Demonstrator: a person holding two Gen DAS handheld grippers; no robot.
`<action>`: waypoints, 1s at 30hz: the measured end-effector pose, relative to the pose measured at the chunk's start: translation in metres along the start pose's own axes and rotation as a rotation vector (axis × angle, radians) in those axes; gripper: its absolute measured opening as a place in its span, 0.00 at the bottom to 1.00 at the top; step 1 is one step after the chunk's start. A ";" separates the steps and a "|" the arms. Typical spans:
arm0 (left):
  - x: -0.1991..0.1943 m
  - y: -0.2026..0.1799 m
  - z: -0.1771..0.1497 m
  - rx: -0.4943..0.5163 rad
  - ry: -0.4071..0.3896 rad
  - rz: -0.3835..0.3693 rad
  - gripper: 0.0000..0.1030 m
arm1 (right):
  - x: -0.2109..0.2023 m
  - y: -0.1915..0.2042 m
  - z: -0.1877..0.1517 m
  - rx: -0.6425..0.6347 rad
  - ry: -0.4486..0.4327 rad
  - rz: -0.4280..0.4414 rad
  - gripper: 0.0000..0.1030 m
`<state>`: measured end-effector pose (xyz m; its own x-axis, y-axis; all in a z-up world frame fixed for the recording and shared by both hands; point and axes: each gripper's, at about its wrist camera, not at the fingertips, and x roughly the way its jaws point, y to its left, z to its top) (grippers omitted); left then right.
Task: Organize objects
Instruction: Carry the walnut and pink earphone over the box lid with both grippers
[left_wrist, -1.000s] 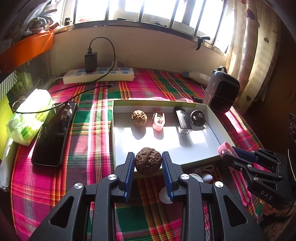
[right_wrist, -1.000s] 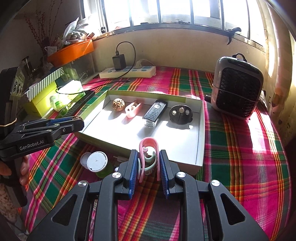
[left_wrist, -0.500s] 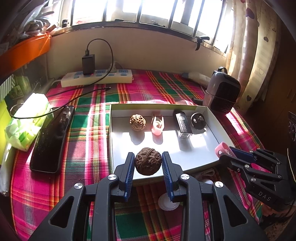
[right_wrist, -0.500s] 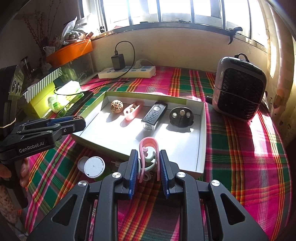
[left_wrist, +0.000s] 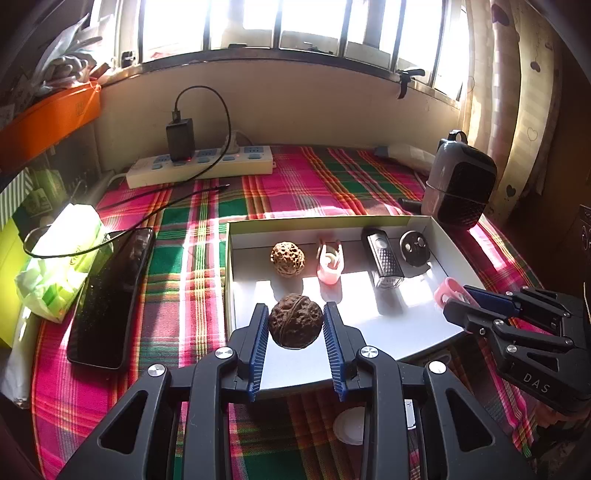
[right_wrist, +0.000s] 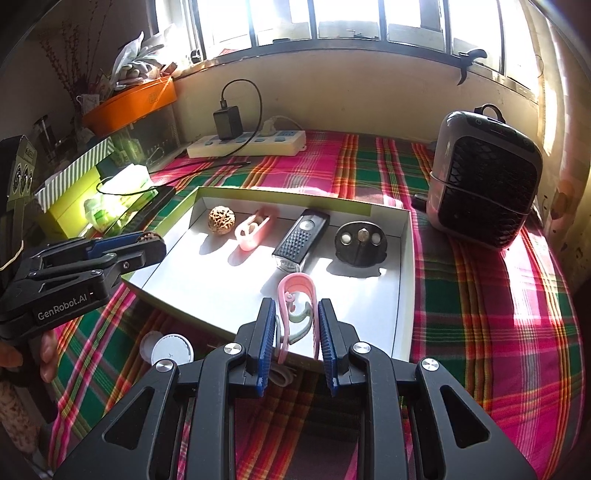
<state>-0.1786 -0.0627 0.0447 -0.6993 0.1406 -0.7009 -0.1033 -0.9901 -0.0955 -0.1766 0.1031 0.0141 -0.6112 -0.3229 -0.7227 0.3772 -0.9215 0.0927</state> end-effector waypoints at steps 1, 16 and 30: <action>0.002 0.000 0.001 -0.002 0.004 -0.006 0.27 | 0.002 -0.001 0.001 0.001 0.002 -0.002 0.24; 0.028 -0.001 0.015 0.009 0.031 -0.003 0.27 | 0.026 -0.013 0.017 0.014 0.031 -0.013 0.24; 0.051 0.001 0.017 0.000 0.068 0.008 0.27 | 0.046 -0.018 0.022 0.022 0.064 -0.015 0.24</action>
<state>-0.2266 -0.0569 0.0212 -0.6507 0.1318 -0.7478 -0.0979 -0.9912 -0.0896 -0.2271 0.1003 -0.0056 -0.5710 -0.2948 -0.7662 0.3522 -0.9310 0.0958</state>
